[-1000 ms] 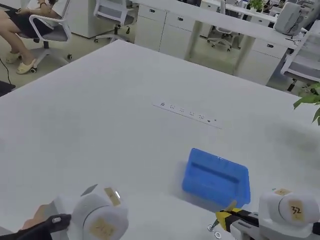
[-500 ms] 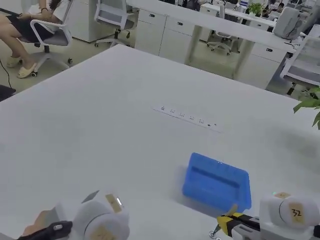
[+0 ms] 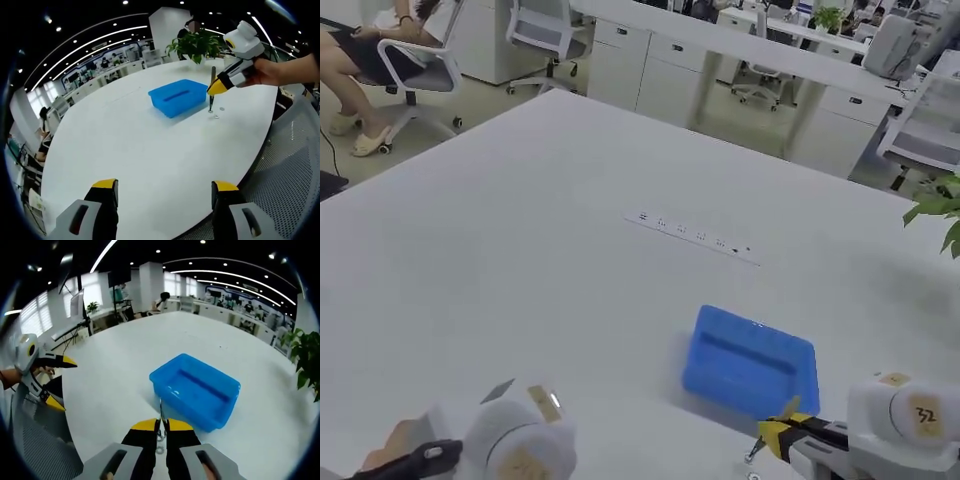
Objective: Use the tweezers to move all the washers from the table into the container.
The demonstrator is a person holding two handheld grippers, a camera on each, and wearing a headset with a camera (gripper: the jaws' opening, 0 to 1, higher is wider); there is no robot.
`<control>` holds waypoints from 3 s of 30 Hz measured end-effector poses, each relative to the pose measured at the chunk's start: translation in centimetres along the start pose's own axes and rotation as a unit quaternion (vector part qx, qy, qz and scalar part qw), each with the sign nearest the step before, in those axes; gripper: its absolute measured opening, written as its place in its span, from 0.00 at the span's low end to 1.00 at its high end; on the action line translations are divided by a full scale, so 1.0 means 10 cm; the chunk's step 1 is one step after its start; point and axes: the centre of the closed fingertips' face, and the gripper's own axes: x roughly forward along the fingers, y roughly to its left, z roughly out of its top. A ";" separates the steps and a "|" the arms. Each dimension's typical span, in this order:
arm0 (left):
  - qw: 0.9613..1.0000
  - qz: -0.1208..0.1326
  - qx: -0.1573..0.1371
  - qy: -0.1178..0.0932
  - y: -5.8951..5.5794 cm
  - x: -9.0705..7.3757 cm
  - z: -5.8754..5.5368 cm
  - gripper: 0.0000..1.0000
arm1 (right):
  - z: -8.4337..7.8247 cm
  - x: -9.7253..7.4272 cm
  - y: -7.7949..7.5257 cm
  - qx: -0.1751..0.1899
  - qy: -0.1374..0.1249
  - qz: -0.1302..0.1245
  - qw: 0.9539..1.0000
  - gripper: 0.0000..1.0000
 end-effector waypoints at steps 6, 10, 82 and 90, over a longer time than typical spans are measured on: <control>1.000 0.001 -0.002 -0.003 0.01 0.00 0.01 0.78 | 0.12 -0.04 -0.03 -0.005 -0.009 -0.003 1.000 0.02; 1.000 0.003 -0.003 -0.003 0.02 0.00 0.01 0.78 | 0.21 -0.07 -0.04 -0.006 -0.018 -0.003 1.000 0.02; 1.000 0.000 -0.006 0.026 0.01 0.04 -0.10 0.77 | 0.52 0.59 -0.43 -0.014 -0.029 -0.031 0.999 0.02; 1.000 0.000 -0.007 0.030 0.01 0.05 -0.11 0.77 | 0.48 0.67 -0.40 -0.019 -0.022 -0.027 0.999 0.02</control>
